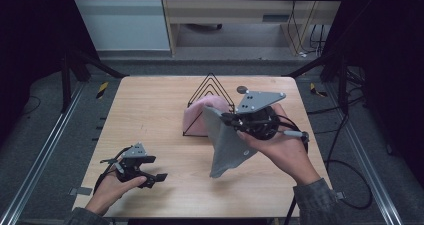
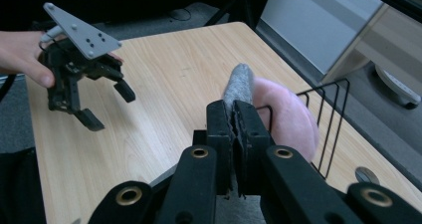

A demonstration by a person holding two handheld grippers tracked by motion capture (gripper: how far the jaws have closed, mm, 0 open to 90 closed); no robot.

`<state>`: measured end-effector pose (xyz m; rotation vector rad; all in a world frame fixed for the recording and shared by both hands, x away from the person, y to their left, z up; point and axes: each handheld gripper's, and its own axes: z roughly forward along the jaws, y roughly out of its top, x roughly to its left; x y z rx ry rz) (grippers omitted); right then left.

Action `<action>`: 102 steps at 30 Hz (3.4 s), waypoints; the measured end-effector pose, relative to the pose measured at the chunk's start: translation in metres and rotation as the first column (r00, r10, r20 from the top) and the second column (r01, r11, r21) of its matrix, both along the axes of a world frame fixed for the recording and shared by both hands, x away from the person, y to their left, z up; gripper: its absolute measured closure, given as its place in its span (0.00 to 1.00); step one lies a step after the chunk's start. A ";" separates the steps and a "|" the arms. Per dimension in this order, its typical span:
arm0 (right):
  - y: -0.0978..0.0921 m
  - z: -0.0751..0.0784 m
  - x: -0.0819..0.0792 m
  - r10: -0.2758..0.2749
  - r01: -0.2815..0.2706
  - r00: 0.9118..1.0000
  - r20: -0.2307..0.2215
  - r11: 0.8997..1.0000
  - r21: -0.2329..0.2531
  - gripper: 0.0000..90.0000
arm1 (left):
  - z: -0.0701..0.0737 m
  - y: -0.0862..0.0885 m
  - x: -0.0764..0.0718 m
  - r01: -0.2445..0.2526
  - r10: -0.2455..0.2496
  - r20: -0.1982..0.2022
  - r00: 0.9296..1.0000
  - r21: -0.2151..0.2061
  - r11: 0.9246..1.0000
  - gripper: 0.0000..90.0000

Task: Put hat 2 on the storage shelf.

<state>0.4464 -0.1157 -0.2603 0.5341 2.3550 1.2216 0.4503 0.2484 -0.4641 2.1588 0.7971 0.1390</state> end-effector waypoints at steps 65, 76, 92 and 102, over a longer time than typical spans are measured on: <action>0.067 0.007 0.011 0.083 -0.083 0.997 0.003 0.997 0.003 0.96 | 0.064 -0.040 0.062 0.117 -0.093 0.156 0.983 -0.150 0.982 0.95; 0.016 -0.014 0.020 -0.031 0.033 0.999 -0.031 0.997 0.063 0.96 | 0.110 -0.043 0.039 0.108 -0.103 0.157 0.982 -0.023 0.994 0.97; -0.002 0.020 0.024 -0.058 0.060 0.998 -0.018 0.991 0.121 0.96 | 0.184 -0.044 0.043 0.081 -0.088 0.209 0.974 0.038 0.996 0.97; -0.010 0.046 0.033 -0.080 0.080 0.997 -0.009 0.984 0.157 0.96 | 0.218 -0.046 0.049 0.066 -0.070 0.254 0.965 0.027 0.997 0.97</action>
